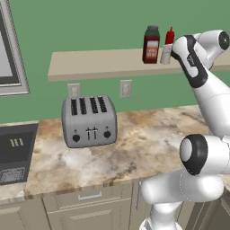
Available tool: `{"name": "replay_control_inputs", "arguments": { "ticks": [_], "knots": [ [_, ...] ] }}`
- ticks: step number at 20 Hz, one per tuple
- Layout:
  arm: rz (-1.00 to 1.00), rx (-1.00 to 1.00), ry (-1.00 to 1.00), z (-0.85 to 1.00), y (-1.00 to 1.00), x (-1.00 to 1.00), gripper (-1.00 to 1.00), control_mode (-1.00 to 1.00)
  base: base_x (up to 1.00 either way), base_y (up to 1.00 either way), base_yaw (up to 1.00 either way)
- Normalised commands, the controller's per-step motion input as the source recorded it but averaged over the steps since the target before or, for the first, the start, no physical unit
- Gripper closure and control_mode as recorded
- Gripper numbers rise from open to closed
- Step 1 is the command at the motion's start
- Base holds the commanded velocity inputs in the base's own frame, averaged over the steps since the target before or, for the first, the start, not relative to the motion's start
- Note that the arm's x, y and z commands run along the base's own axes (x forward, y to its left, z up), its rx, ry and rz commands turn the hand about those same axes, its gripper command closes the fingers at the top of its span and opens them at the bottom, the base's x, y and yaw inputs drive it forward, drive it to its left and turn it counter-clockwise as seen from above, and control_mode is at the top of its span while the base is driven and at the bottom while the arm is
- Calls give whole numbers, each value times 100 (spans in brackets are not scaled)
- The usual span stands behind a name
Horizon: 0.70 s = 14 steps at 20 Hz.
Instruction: Collect the paprika, ketchup, and shaker from the cabinet and place them next to the stove.
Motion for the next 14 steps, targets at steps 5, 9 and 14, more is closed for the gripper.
{"name": "replay_control_inputs", "arguments": {
  "ticks": [5,9,14],
  "knots": [
    [3,0,0,-7,0,27,-100,-100,0,0,0],
    [3,0,1,-8,0,13,-100,-100,0,0,0],
    [4,0,1,-8,0,0,-100,-100,0,0,0]
  ]
}}
